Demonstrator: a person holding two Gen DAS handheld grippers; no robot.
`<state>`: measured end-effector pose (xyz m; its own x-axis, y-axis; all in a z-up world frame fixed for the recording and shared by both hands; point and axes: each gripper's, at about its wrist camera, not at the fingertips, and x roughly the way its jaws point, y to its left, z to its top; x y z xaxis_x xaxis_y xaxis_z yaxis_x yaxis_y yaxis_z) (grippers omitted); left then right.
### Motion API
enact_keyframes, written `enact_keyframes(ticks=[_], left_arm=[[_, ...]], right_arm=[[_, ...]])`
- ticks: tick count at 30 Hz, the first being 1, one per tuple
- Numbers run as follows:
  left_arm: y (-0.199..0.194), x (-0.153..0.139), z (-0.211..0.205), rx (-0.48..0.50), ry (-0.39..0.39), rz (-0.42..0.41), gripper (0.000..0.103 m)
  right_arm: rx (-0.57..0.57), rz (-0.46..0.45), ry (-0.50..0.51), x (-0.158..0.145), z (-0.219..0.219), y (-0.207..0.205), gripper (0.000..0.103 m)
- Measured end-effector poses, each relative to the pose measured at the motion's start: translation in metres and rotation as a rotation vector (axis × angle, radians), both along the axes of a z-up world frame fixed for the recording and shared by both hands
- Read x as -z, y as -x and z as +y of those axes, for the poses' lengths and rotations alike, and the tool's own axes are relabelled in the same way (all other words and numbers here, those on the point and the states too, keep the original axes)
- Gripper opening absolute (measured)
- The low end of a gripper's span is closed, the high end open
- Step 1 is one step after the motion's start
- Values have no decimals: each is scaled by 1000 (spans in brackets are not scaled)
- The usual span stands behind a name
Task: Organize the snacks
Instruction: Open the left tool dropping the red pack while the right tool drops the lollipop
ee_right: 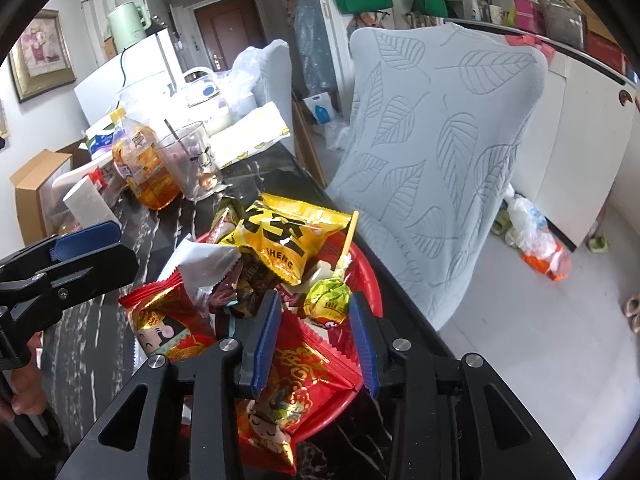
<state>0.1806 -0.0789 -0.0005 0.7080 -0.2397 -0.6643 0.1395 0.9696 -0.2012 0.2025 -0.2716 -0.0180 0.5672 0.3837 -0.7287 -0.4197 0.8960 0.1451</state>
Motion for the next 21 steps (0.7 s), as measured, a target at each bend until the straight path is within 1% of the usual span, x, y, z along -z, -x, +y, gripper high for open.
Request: enact_keyframes(ticks=[6,10,16,21], left_arm=[[6,-5,1,-3,-9,-2,72],[12,-12,2,-23,-39,0,72],[32,-30,5,-26,-54,-45,72],[50,-46,7,-21,-55,-88,72]], right_arm=[[11,-20,1,-10,-1,7,35],[19,-36,-1,-19,0,16,35],[34,-71,-5,-36,2,33,35],[37,-122,-2,-57,6,54,35]])
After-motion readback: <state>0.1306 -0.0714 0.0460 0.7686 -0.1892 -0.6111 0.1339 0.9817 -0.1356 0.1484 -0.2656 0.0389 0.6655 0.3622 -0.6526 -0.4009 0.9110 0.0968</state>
